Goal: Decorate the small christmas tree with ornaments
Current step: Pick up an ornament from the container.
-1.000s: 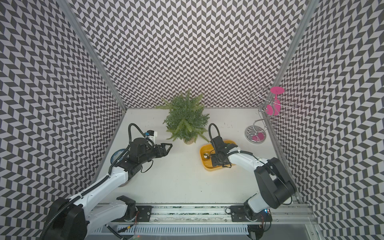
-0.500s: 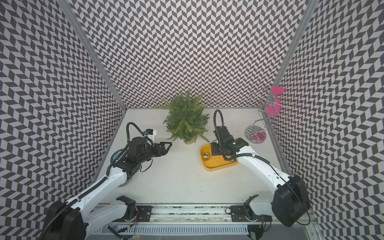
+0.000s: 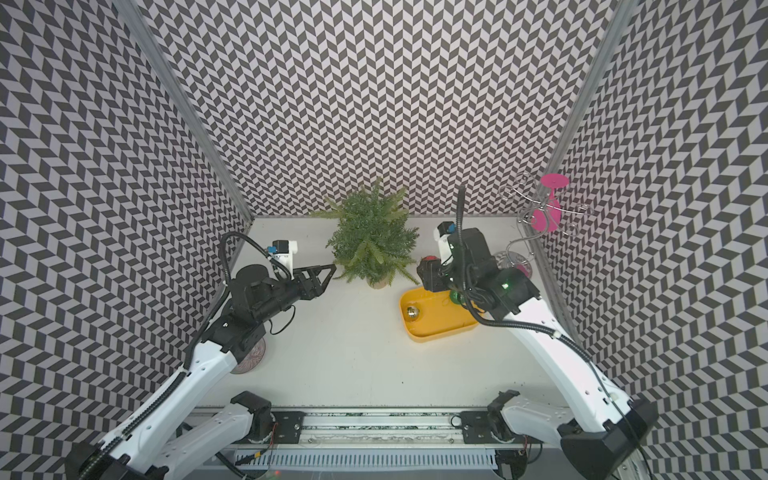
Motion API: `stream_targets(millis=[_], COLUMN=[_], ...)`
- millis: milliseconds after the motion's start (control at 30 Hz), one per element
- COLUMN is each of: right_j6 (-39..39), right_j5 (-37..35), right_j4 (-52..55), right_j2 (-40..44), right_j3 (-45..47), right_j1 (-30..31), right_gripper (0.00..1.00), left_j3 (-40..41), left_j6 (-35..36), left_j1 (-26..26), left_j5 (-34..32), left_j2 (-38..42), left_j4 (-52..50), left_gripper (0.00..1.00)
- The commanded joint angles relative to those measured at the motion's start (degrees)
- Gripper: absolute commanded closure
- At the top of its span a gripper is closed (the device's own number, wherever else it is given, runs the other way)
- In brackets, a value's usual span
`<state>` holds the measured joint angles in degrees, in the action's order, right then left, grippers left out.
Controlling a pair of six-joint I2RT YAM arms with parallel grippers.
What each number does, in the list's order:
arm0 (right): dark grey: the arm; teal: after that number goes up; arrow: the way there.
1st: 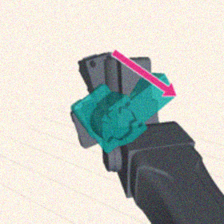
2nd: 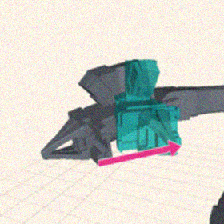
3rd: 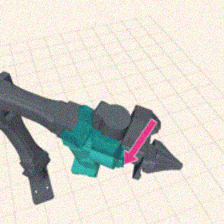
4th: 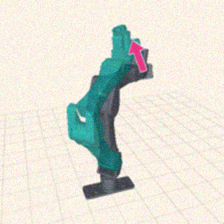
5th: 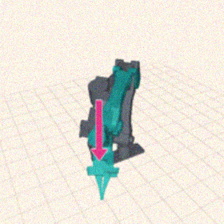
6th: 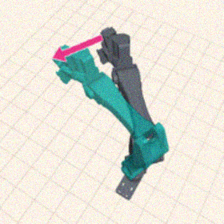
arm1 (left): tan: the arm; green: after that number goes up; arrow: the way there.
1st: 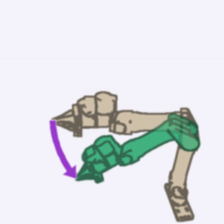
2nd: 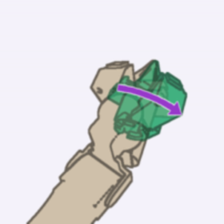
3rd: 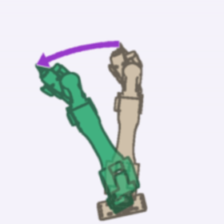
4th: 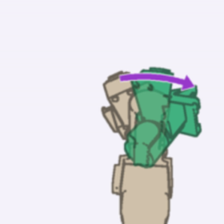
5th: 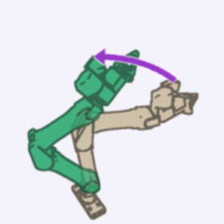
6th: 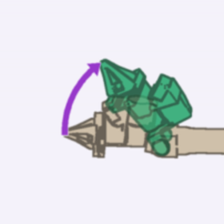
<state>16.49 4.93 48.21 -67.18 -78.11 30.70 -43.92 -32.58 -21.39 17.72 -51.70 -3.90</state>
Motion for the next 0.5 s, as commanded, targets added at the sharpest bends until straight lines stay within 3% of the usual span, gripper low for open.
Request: stream_targets(millis=[0, 467], right_j6=[-1.5, -2.7], right_j5=[5.2, 10.5], right_j4=[0.9, -0.4], right_j2=[0.6, -6.4], right_j3=[-4.0, -18.8], right_j1=[0.3, 0.3], right_gripper=[0.41, 0.41], left_j3=[-3.5, -13.6], left_j6=[1.0, 1.9], left_j1=[-0.3, -0.7], left_j5=[2.3, 7.7], left_j2=[1.0, -2.6], left_j4=[-1.3, -1.3], left_gripper=[0.33, 0.41])
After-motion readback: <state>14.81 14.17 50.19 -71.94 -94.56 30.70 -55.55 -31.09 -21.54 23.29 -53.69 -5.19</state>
